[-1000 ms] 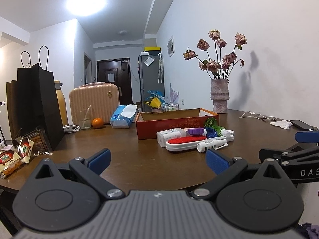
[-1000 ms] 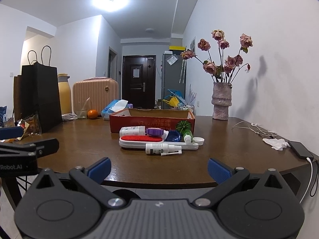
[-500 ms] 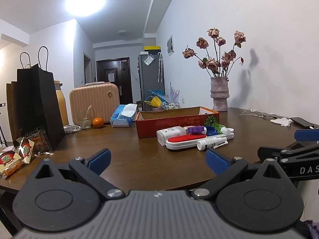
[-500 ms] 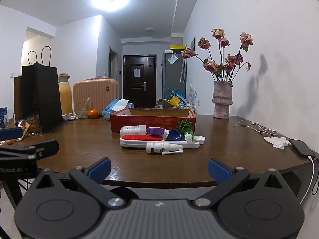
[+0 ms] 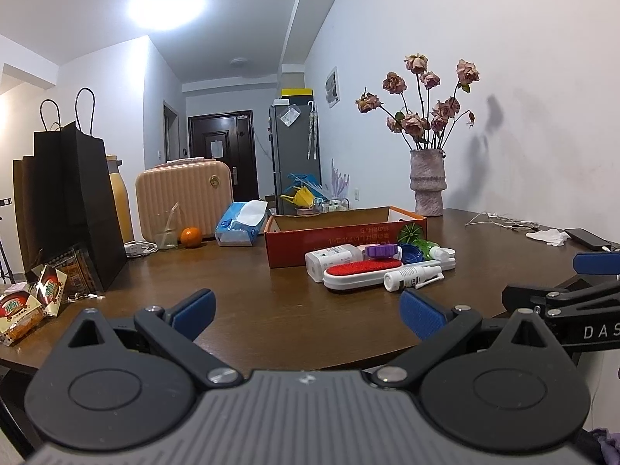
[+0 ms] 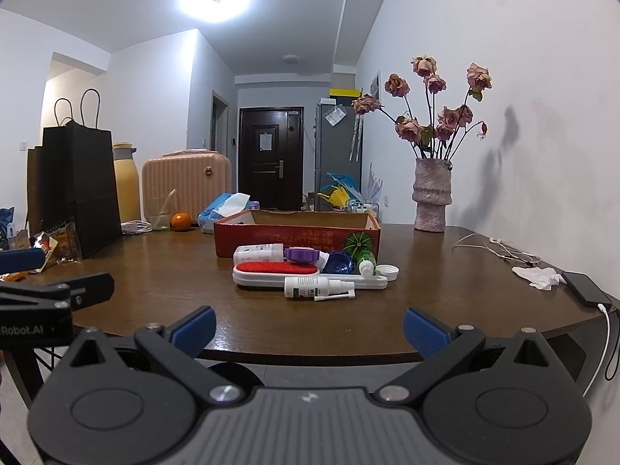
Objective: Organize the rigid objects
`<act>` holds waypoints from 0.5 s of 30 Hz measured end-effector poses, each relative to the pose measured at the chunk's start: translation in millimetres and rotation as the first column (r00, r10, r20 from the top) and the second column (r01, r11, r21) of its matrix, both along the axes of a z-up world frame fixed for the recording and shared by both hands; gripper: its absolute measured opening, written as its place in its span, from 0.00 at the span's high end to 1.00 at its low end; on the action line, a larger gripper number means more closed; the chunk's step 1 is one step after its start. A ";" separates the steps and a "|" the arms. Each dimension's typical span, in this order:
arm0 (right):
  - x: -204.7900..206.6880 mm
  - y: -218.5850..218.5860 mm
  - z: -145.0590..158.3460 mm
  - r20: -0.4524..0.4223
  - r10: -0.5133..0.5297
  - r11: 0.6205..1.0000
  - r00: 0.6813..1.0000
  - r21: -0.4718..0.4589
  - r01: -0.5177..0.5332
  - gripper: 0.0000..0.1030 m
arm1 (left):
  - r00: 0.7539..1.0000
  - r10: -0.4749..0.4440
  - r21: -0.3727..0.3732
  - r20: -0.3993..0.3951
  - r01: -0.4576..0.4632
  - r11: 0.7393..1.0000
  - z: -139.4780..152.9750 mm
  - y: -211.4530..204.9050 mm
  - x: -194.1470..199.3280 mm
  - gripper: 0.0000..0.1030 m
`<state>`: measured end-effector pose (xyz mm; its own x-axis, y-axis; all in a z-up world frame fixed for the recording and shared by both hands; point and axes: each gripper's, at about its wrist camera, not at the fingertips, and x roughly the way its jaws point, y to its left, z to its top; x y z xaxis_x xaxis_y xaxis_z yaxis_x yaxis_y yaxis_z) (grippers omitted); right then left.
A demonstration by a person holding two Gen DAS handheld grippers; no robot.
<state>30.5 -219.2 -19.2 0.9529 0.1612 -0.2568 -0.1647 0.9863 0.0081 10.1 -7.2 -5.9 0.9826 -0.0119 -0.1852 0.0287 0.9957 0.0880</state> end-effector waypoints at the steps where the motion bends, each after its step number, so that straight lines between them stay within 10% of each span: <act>1: 0.7 -0.2 0.0 -0.002 0.000 1.000 1.000 0.002 0.000 0.00 | 1.000 0.002 0.000 0.002 -0.002 1.000 0.1 0.3 -0.1 0.00; 15: -2.2 5.4 -0.9 0.005 0.013 1.000 1.000 -0.011 -0.013 0.00 | 1.000 0.006 -0.001 0.009 -0.006 1.000 1.6 1.3 -0.5 0.00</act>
